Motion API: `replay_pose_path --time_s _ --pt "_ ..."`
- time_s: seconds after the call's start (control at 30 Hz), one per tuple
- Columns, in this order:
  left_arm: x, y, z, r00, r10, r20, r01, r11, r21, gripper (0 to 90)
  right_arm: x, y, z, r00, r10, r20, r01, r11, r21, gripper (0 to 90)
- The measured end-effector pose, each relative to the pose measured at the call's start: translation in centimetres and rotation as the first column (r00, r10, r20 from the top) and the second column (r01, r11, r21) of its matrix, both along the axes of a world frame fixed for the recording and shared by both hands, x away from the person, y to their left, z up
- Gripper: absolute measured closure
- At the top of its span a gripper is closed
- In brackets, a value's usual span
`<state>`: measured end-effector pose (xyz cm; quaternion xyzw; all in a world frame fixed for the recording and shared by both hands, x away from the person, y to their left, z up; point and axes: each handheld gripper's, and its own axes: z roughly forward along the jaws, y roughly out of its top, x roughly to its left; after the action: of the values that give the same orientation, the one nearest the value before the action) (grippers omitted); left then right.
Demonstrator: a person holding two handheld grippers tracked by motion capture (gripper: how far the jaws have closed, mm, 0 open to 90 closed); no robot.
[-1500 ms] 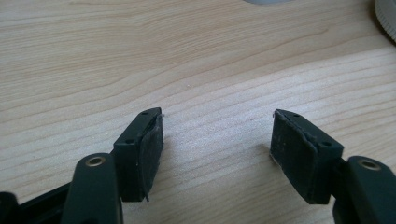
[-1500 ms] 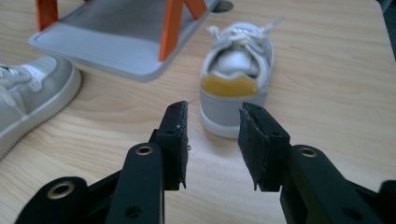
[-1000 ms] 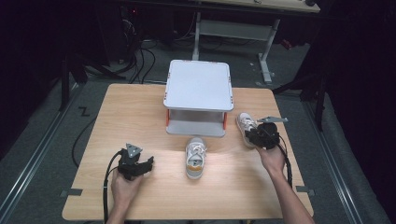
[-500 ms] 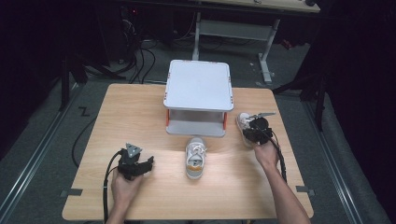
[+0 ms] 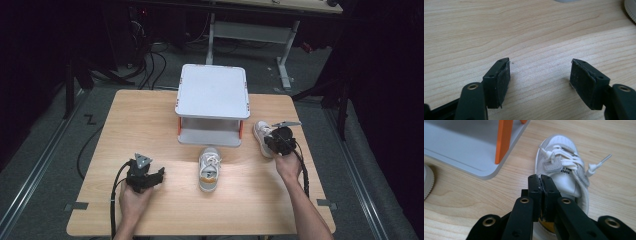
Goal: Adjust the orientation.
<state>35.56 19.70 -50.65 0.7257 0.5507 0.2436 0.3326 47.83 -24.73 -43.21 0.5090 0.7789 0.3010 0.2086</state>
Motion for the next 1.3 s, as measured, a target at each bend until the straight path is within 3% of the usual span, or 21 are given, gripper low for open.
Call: replay_pose_path --time_s 0.43,0.67,0.77,1.07,1.3 --pt "0.0 0.1 0.0 1.0000 0.001 -0.001 -0.001 1.0000 -0.006 32.8 -3.5 -0.3 2.4 0.9967 0.047 0.067 -0.046 0.999 -0.016 88.4" --pt "0.0 0.0 0.0 1.0000 0.001 0.000 -0.001 1.0000 -0.004 32.8 -7.1 0.2 3.8 0.9868 0.109 0.120 -0.108 0.994 -0.016 88.4" --pt "0.0 0.0 0.0 1.0000 0.001 0.001 -0.001 1.0000 -0.003 32.8 -7.9 0.5 4.1 0.9837 0.128 0.126 -0.127 0.992 -0.016 88.4" --pt "0.0 0.0 0.0 1.0000 0.000 0.000 0.000 1.0000 -0.003 32.6 -10.5 3.6 4.2 0.9680 0.219 0.122 -0.221 0.975 0.003 88.4" --pt "0.0 0.0 0.0 1.0000 0.000 -0.002 0.000 1.0000 -0.004 32.6 -11.3 6.7 3.0 0.9590 0.264 0.103 -0.262 0.964 -0.030 88.4"
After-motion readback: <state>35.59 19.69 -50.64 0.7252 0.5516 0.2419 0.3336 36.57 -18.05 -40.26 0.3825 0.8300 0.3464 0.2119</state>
